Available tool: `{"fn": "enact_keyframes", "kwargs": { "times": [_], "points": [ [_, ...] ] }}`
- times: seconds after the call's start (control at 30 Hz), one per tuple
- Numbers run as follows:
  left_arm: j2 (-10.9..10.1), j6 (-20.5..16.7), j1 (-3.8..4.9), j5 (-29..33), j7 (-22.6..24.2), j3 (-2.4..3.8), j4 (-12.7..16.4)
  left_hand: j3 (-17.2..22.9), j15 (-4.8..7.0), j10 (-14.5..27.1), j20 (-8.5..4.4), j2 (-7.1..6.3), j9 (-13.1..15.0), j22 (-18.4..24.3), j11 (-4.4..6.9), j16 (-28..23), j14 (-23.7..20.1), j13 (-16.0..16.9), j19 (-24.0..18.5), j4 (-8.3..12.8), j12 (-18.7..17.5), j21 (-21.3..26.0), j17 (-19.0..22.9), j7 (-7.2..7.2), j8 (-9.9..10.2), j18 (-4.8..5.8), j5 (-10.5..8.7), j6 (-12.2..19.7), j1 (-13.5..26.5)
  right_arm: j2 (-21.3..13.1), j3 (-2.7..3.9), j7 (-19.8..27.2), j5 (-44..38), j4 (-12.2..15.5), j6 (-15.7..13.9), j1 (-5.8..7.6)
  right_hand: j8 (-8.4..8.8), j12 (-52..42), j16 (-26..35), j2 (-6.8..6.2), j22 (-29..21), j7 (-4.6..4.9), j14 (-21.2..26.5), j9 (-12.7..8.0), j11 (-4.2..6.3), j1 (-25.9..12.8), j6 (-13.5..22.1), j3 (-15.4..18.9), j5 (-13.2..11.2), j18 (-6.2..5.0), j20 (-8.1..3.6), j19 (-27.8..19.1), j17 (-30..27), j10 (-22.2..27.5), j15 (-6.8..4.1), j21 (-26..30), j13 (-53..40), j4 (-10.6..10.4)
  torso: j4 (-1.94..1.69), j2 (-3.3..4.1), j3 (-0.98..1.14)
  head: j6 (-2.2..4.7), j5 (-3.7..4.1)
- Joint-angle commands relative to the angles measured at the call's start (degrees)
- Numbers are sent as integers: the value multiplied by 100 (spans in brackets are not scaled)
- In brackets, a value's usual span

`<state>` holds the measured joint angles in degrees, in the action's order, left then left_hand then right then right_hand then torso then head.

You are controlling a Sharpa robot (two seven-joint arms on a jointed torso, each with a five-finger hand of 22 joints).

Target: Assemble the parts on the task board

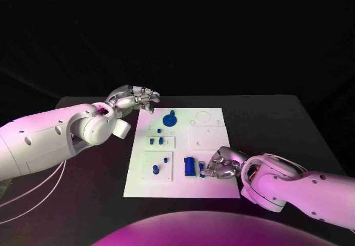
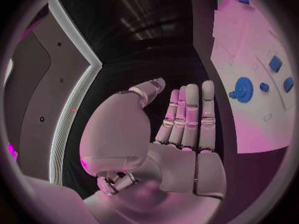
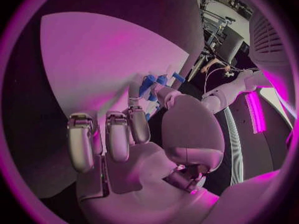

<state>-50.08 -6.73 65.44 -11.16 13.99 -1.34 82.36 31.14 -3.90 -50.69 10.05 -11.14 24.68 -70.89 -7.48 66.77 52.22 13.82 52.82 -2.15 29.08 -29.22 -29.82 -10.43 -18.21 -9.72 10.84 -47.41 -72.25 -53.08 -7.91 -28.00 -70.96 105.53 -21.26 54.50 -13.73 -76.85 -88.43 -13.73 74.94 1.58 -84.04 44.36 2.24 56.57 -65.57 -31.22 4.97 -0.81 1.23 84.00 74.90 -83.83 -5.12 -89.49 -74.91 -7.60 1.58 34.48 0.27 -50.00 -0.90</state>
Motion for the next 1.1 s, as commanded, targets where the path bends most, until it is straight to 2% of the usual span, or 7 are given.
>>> {"fn": "enact_keyframes", "kwargs": {
  "times": [0.03,0.33,0.7,1.1],
  "points": [
    [5,42,3,-4,21,4,9,7,-24,16,23,42,-5,6,-19,28,-16,-8,-5,-32,-12,24,7,-14,-34,-62,-24,41,35,21,-7,25,-56,-40,81,-10,30,-35,-24,37,1497,14,-537,-6,-4,-30,-47,11,-46,75,-19,586,1242,-82,-30,-22,-677,-28,-2,-2,1,0,5],
    [7,43,3,-4,20,4,10,7,-24,16,23,42,-5,6,-19,28,-16,-8,-5,-32,-12,24,7,-14,-34,-62,-24,41,35,118,-6,57,-56,-194,80,-5,27,-62,-29,66,1501,3,-539,-7,2,-6,-61,2,-132,78,-19,592,1253,-96,-32,-35,-697,-35,-2,2,0,0,8],
    [7,42,3,-4,19,4,13,7,-24,16,23,42,-5,6,-19,28,-16,-8,-5,-32,-12,24,7,-14,-34,-62,-24,41,35,188,-6,68,-173,-346,122,-3,16,-90,-39,65,1506,-25,-543,17,28,355,-73,-72,-216,81,-41,600,1273,-113,-56,-51,-723,163,-3,-6,-2,0,3],
    [9,37,3,-5,20,4,10,7,-23,16,24,51,-6,7,-18,33,-16,-12,-5,-42,-8,25,11,-12,-43,-63,-22,43,33,210,-6,173,-242,-498,162,-1,-8,-153,-56,-5,1506,-21,-550,40,29,428,-104,39,-218,81,-49,600,1307,-144,-60,-51,-767,199,2,-2,1,0,2]
  ]
}}
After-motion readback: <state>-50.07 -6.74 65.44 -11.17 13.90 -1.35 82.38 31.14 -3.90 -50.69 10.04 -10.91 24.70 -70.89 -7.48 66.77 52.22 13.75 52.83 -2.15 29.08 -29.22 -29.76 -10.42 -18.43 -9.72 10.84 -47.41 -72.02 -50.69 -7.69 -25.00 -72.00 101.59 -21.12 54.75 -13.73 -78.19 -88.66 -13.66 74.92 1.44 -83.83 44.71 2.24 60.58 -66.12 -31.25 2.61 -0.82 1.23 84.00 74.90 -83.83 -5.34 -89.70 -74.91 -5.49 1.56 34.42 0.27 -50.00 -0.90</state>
